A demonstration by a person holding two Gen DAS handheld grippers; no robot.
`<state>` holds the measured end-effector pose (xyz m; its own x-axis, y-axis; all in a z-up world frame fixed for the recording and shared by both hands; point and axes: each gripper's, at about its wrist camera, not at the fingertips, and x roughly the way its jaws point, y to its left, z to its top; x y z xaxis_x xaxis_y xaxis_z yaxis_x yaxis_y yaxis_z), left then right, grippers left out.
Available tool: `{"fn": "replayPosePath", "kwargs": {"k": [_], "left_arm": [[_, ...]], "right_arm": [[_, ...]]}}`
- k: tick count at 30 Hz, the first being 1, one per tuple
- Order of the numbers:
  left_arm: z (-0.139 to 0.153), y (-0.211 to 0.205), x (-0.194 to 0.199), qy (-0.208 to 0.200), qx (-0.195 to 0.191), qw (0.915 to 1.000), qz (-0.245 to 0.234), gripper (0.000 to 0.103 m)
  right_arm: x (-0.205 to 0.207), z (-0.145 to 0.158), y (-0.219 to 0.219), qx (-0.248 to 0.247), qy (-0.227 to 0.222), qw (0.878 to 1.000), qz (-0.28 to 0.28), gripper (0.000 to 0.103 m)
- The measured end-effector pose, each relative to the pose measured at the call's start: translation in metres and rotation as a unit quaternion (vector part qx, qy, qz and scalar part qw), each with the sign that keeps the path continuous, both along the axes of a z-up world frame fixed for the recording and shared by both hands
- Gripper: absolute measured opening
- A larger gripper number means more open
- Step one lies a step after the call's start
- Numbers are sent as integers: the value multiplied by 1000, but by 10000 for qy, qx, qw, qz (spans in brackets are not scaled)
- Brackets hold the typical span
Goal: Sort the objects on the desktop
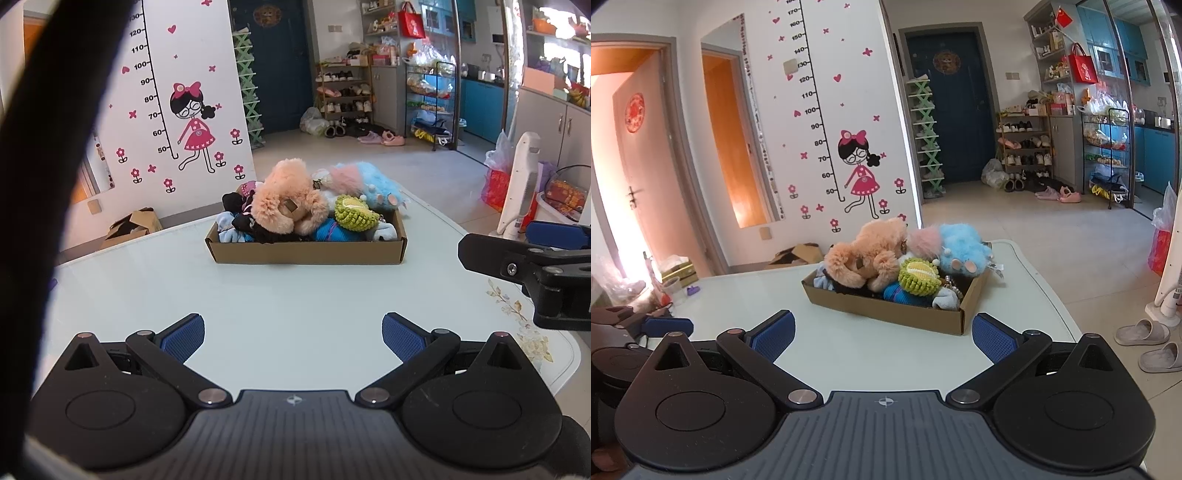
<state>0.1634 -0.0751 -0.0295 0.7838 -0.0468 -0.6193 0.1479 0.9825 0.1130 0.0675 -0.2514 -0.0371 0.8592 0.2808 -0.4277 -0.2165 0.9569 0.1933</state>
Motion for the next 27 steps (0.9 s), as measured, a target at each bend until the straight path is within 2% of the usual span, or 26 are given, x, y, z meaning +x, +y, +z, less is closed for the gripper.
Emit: {"fn": "replayPosePath", "kwargs": {"k": [15, 20, 23, 27], "left_arm": [[-3, 10, 3, 124, -183, 9998, -5, 102], [-2, 7, 0, -29, -49, 10000, 14, 102], [0, 11, 2, 20, -277, 9996, -108, 102], [-1, 11, 3, -25, -209, 9998, -36, 102]], "right_arm": [[2, -7, 4, -5, 112, 9999, 32, 103], [3, -8, 4, 12, 122, 9999, 34, 103], [3, -8, 4, 19, 122, 9999, 37, 103], [4, -9, 3, 26, 144, 9999, 13, 103]]}}
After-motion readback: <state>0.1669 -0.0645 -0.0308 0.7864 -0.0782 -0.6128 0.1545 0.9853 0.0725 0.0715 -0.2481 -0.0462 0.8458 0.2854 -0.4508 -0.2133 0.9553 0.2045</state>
